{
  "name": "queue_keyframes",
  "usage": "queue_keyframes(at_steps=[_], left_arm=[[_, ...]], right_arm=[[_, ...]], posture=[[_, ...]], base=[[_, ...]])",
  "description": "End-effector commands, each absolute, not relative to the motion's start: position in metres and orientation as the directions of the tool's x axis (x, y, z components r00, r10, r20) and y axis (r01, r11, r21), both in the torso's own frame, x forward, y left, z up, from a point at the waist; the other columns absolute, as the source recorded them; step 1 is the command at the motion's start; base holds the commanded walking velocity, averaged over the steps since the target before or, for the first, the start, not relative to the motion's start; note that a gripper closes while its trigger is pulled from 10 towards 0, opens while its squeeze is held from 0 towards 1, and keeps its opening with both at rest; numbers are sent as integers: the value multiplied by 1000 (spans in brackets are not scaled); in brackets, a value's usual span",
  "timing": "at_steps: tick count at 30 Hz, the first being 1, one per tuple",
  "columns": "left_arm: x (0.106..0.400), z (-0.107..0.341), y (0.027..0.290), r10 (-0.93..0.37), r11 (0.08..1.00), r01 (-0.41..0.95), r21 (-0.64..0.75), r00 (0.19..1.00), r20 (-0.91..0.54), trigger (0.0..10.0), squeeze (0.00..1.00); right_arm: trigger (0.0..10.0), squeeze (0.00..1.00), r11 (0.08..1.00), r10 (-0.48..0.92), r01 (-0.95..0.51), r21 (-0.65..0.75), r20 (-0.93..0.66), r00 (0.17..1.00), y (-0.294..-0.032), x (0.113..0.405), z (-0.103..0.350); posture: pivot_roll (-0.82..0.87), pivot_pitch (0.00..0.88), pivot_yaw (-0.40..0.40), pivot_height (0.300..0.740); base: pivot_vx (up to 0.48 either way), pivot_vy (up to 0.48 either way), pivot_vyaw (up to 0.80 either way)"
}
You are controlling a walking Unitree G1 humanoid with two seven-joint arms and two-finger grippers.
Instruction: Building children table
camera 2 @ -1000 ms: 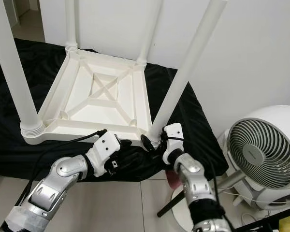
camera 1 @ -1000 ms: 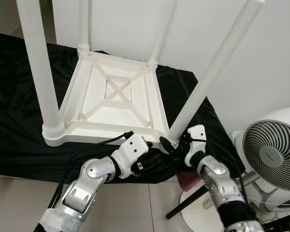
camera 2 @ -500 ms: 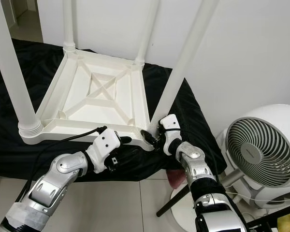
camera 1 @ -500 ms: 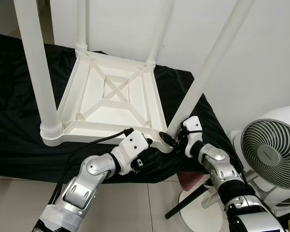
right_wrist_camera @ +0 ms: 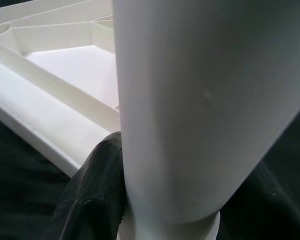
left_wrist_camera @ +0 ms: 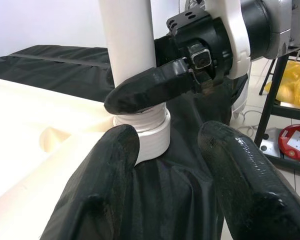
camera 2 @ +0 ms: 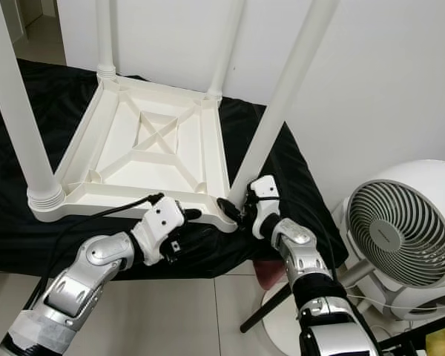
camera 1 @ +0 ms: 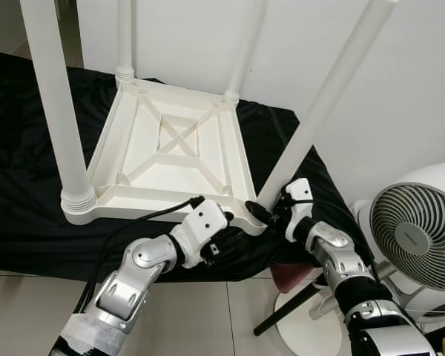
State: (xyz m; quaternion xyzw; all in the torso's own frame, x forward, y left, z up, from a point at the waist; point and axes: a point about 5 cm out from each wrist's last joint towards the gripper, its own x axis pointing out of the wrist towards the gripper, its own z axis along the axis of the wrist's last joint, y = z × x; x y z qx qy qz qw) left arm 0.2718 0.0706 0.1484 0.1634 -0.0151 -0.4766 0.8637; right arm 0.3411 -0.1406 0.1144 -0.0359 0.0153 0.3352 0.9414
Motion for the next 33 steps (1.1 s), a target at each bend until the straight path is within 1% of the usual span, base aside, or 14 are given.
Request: queue_keyframes(at_steps=[1,3,4,5,7,8,10,12,14,15,19,27,28,33], left_arm=[[270,149,66,-835,482,823,301,535,-127,10000,0],[270,149,66,-835,482,823,301,535,-127,10000,0],[270,148,66,-835,481,824,298,534,-129,10000,0],[270,148,66,-835,481,824,298,534,-129,10000,0],[270,147,66,-836,481,826,293,533,-132,10000,0],[270,147,66,-836,481,826,293,533,-132,10000,0],[271,147,66,-835,482,826,294,534,-132,10000,0],[273,149,66,-837,479,826,298,532,-130,10000,0],[273,149,66,-837,479,826,298,532,-130,10000,0],[274,150,65,-838,477,826,300,530,-129,10000,0],[274,150,65,-840,476,828,298,528,-127,10000,0],[275,150,66,-838,476,826,300,530,-128,10000,0],[275,151,67,-836,480,824,301,533,-127,10000,0],[274,151,69,-836,479,825,300,533,-131,10000,0]], right_arm=[[10000,0,822,555,-565,-68,-122,823,-144,337,102],[10000,0,822,555,-565,-68,-122,823,-144,337,102],[10000,0,865,493,-500,-40,-120,862,-142,337,101],[10000,0,865,493,-500,-40,-120,862,-142,337,101],[10000,0,942,336,-335,25,-113,935,-134,333,98],[10000,0,942,336,-335,25,-113,935,-134,333,98],[10000,0,968,251,-247,48,-121,960,-130,329,95],[10000,0,992,117,-110,67,-125,985,-121,320,91],[10000,0,992,117,-110,67,-125,985,-121,320,91],[10000,0,995,63,-53,79,-129,990,-116,316,91],[10000,0,986,115,-99,136,-111,987,-95,311,97],[10000,0,987,99,-85,133,-106,989,-100,308,101],[10000,1000,987,92,-77,143,-96,991,-103,309,102],[10000,1000,981,159,-153,121,-42,986,-105,306,110]], posture=[[120,0,-205,740],[120,0,-205,740],[119,0,-204,740],[119,0,-204,740],[115,0,-199,740],[115,0,-199,740],[111,0,-195,740],[110,0,-194,740],[110,0,-194,740],[109,0,-194,740],[105,0,-189,740],[111,0,-191,740],[118,0,-189,740],[113,0,-182,740]], base=[[0,0,0],[0,0,0],[0,0,0],[0,0,0],[0,0,0],[0,0,0],[0,0,0],[0,0,0],[0,0,0],[0,0,0],[0,0,0],[0,0,0],[0,0,0],[0,0,0]])
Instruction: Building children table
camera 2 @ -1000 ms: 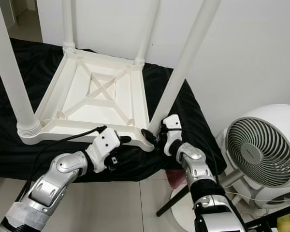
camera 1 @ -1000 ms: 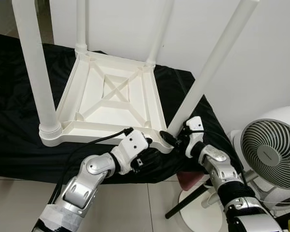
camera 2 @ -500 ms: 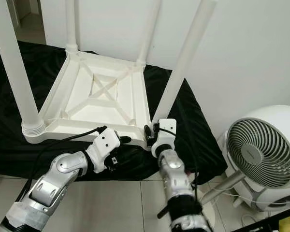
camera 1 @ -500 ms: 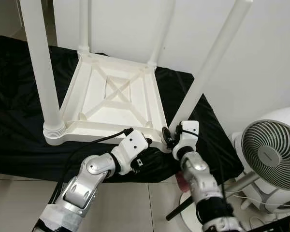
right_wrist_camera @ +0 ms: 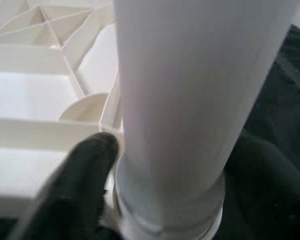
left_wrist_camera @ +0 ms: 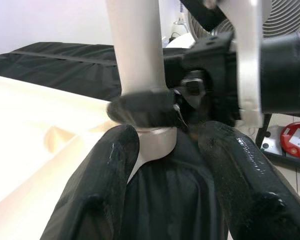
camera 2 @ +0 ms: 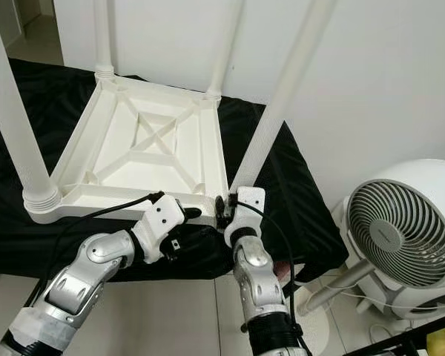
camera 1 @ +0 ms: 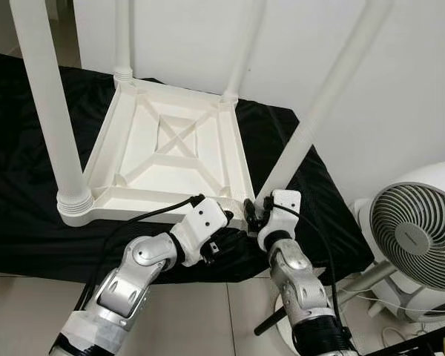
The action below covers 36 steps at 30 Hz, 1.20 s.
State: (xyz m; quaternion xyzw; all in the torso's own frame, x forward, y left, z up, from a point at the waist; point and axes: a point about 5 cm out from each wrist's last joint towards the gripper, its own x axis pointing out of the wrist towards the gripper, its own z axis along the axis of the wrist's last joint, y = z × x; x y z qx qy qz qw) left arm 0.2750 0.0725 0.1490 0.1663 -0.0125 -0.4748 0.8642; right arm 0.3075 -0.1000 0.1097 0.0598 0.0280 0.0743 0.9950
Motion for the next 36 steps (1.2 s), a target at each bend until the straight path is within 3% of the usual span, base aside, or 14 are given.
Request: queue_keyframes(at_steps=[1,2,5,6,15,25,26,27,28,29,31,32,36], left_arm=[[274,151,69,-837,477,826,300,532,-132,10000,0],[274,151,68,-837,476,826,300,530,-132,10000,0],[274,151,68,-838,475,827,300,530,-132,10000,0],[274,151,68,-839,475,828,299,529,-131,10000,0],[271,150,65,-848,460,838,294,512,-132,10000,0],[273,152,61,-853,455,839,298,507,-124,10000,0],[273,153,61,-851,460,836,301,511,-120,10000,0],[274,154,61,-850,463,834,302,514,-117,10000,0],[274,154,61,-849,465,832,302,516,-115,10000,0],[274,155,62,-848,466,832,302,517,-115,10000,0],[274,155,62,-848,466,831,302,517,-115,10000,0],[274,154,62,-847,468,830,303,519,-115,10000,0],[273,154,62,-845,471,829,301,522,-115,10000,0]], right_arm=[[10000,1000,979,174,-168,119,-39,984,-105,306,111],[10000,298,973,214,-209,101,-35,976,-110,305,111],[10000,298,968,241,-237,88,-36,970,-113,305,111],[10000,0,958,279,-275,79,-38,960,-117,304,111],[10000,0,843,535,-534,-54,-11,845,-137,314,123],[10000,0,778,613,-620,-100,-94,785,-137,336,118],[9216,0,768,625,-635,-91,-117,772,-135,338,114],[7569,0,764,625,-638,-96,-135,769,-134,339,111],[7137,0,760,629,-643,-92,-142,764,-134,339,109],[4353,0,757,634,-649,-82,-148,759,-134,338,107],[4353,0,750,643,-657,-75,-149,751,-134,339,106],[0,0,746,650,-662,-68,-144,747,-134,339,105],[0,0,739,657,-670,-75,-143,740,-136,339,102]], posture=[[113,0,-182,740],[110,0,-180,740],[110,0,-180,740],[110,0,-182,740],[110,0,-178,740],[122,0,-185,740],[129,0,-189,740],[129,0,-189,740],[132,0,-192,740],[132,0,-192,740],[132,0,-192,740],[135,0,-194,740],[137,0,-196,740]], base=[[0,0,0],[0,0,0],[0,0,0],[0,0,0],[0,0,0],[0,0,0],[0,0,0],[0,0,0],[0,0,0],[0,0,0],[0,0,0],[0,0,0],[0,0,0]])
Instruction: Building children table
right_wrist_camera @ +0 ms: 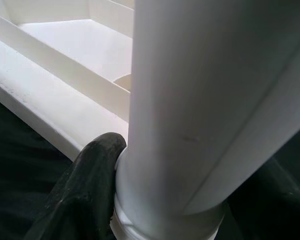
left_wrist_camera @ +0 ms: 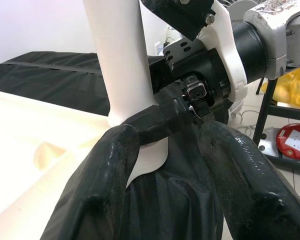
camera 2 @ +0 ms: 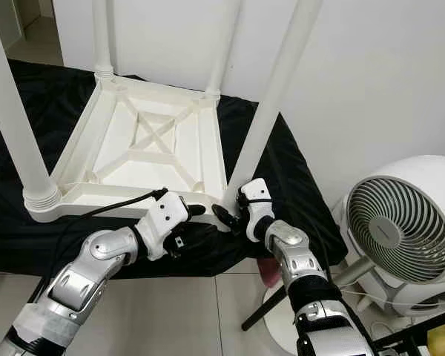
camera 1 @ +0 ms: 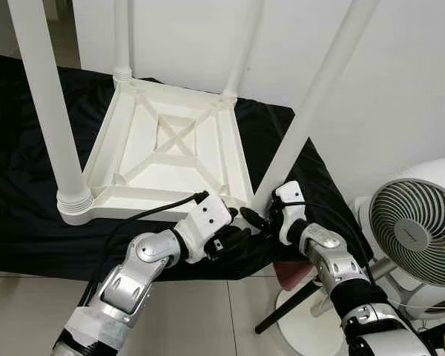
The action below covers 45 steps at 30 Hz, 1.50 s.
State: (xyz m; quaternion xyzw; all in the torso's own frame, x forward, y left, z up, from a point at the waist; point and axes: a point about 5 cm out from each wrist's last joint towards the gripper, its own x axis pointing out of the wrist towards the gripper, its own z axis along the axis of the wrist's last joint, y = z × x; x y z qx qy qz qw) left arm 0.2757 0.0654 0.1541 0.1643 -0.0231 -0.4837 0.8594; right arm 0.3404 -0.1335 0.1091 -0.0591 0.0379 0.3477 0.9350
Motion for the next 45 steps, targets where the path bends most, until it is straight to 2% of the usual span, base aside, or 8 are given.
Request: queue_keyframes(at_steps=[1,7,8,19,30,40,41,45], left_arm=[[273,154,61,-846,472,829,299,522,-113,10000,0],[272,153,59,-849,469,833,295,517,-111,10000,0],[271,153,59,-850,467,834,295,515,-112,10000,0],[269,151,59,-851,465,838,284,512,-119,10000,0],[269,151,60,-853,460,841,284,508,-122,10000,0],[269,151,60,-854,458,843,283,506,-125,10000,0],[269,151,60,-853,459,842,284,507,-124,10000,0],[270,152,60,-851,462,839,286,510,-122,10000,0]], right_arm=[[0,0,739,656,-670,-76,-145,740,-137,338,101],[0,0,748,646,-660,-75,-149,749,-140,339,99],[10000,0,767,626,-639,-63,-147,766,-143,340,99],[10000,0,950,313,-307,65,-142,939,-139,341,95],[10000,0,986,64,-41,162,-139,988,-109,324,93],[10000,0,984,69,-52,168,-96,993,-107,321,105],[10000,1000,981,83,-67,184,-79,993,-109,321,107],[10000,1000,979,105,-97,178,-32,994,-114,321,114]], posture=[[135,0,-196,740],[129,0,-195,740],[128,0,-195,740],[121,0,-195,740],[122,0,-192,740],[118,0,-192,740],[119,0,-193,740],[118,0,-194,740]], base=[[0,0,0],[0,0,0],[0,0,0],[0,0,0],[0,0,0],[0,0,0],[0,0,0],[0,0,0]])
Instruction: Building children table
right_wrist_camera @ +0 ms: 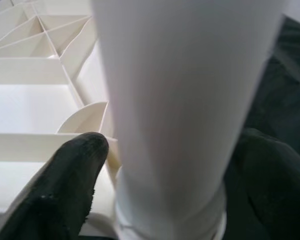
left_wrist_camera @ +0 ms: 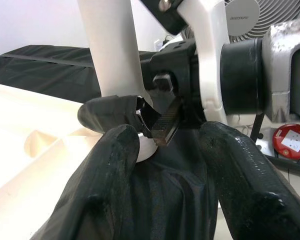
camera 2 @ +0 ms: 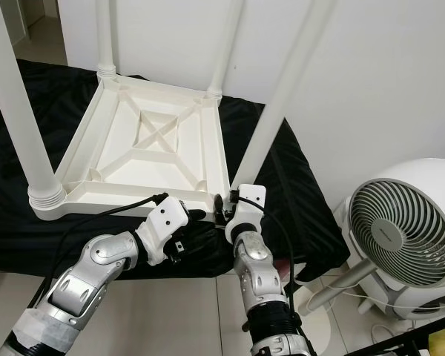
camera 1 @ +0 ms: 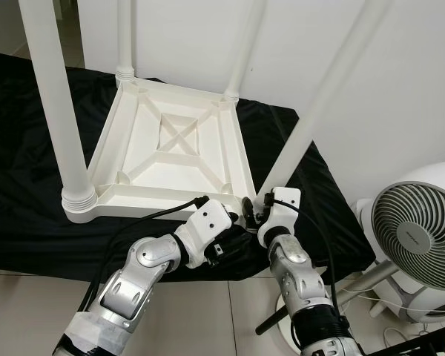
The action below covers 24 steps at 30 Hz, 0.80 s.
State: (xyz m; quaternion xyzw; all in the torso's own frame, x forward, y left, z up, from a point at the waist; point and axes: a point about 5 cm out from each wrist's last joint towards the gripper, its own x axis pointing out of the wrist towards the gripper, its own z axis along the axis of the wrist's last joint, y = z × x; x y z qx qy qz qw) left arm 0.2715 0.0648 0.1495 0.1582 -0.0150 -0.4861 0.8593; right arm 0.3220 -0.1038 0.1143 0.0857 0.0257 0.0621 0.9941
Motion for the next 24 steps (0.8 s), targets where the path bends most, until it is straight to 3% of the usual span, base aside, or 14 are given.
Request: queue_keyframes(at_steps=[1,2,3,4,5,11,17,24], left_arm=[[270,152,60,-851,462,839,286,510,-122,10000,0],[270,152,60,-851,462,839,287,511,-122,10000,0],[270,152,61,-851,462,839,287,511,-122,10000,0],[270,152,61,-851,462,839,287,511,-122,10000,0],[270,152,61,-851,462,839,287,511,-122,10000,0],[271,152,61,-852,461,839,288,510,-121,10000,0],[272,153,60,-852,460,839,290,509,-120,10000,0],[274,154,59,-855,456,840,295,506,-118,10000,0]], right_arm=[[10000,1000,979,105,-97,178,-32,994,-114,321,114],[10000,1000,978,142,-138,159,-15,990,-116,321,116],[10000,90,970,206,-204,134,3,979,-118,321,118],[10000,90,970,206,-204,134,3,979,-118,321,118],[10000,0,960,255,-255,117,17,967,-121,321,120],[10000,0,901,433,-433,31,22,901,-130,321,124],[10000,0,855,515,-515,-56,-17,857,-145,332,124],[9647,0,777,603,-614,-139,-117,789,-143,342,114]], posture=[[118,0,-194,740],[118,0,-193,740],[118,0,-192,740],[118,0,-192,740],[117,0,-192,740],[116,0,-190,740],[114,0,-183,740],[118,0,-181,740]], base=[[0,0,0],[0,0,0],[0,0,0],[0,0,0],[0,0,0],[0,0,0],[0,0,0],[0,0,0]])
